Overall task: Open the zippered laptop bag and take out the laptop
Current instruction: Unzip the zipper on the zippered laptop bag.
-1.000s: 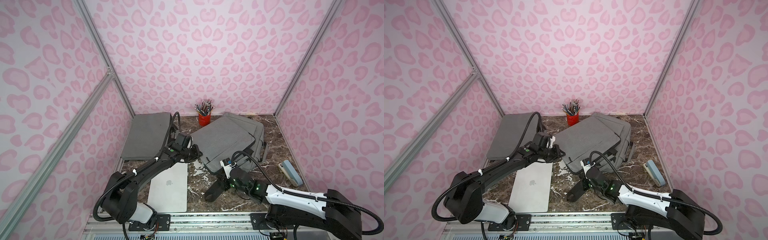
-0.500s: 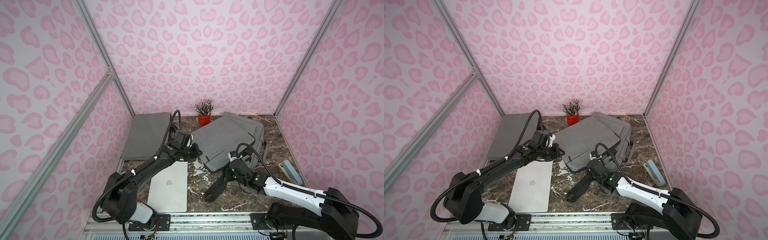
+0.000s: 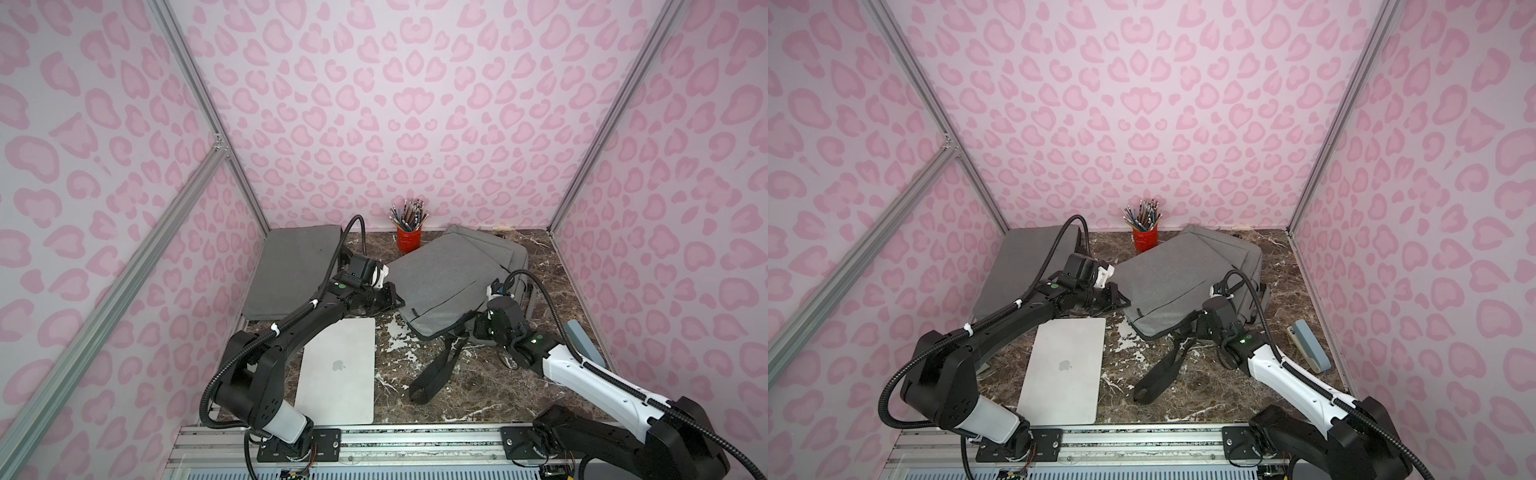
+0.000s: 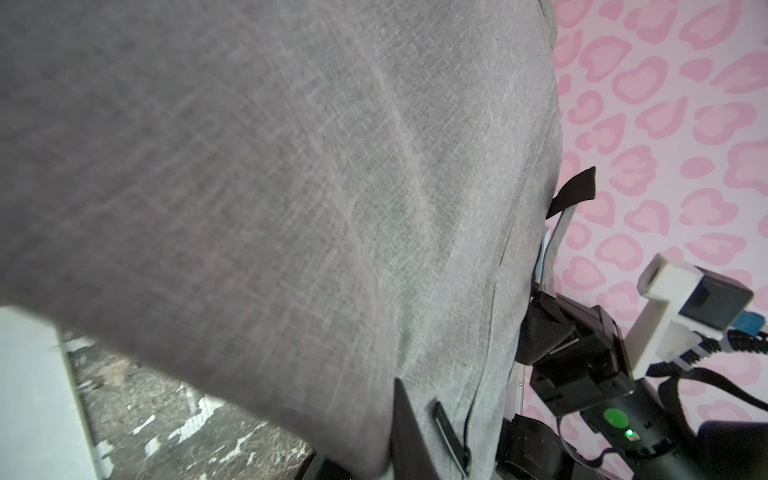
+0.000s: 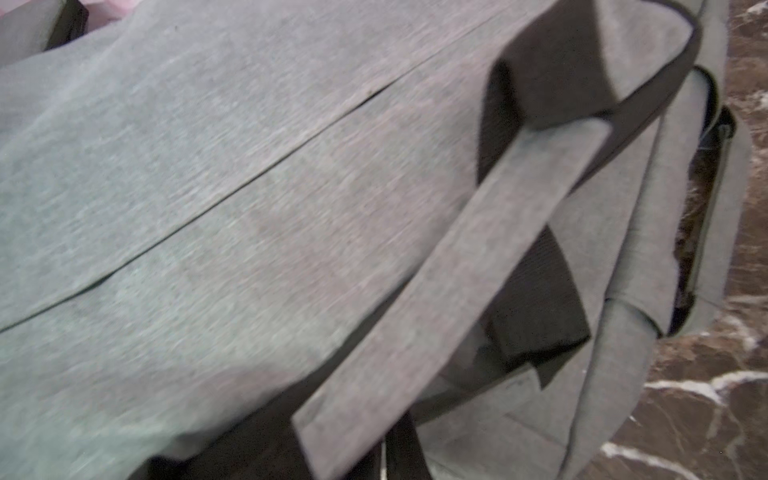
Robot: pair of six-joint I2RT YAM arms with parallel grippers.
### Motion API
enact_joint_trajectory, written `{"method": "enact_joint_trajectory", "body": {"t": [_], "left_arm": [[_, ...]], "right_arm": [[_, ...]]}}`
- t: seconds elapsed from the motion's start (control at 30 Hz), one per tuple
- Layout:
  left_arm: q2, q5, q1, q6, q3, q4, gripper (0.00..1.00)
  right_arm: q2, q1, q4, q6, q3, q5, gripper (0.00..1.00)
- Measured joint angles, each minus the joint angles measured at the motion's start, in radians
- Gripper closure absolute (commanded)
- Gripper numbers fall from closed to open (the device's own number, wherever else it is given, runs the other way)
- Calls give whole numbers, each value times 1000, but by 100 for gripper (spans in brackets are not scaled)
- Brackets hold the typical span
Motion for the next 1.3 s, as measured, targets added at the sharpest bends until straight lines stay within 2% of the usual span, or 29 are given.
{"method": "enact_joint_trajectory", "body": {"t": [0.33,0.57,1.03,1.13,1.3], "left_arm": [[8,14,38,54,0,-21,98],[18,14,48,74,-1,-34,98],[50,61,58,78,-38,21,98],[60,64,61,70,-46,29,98],[60,48,55,60,-48,31,98]], "right_arm": [[37,-234,8,-82,20,7,100],[124,-388,31,-144,78,-35,100],[261,-508,24,-268,185,-178,100],[259,-508,24,-291,190,-203,90],[201,-504,23,-291,166,-243,65]]}}
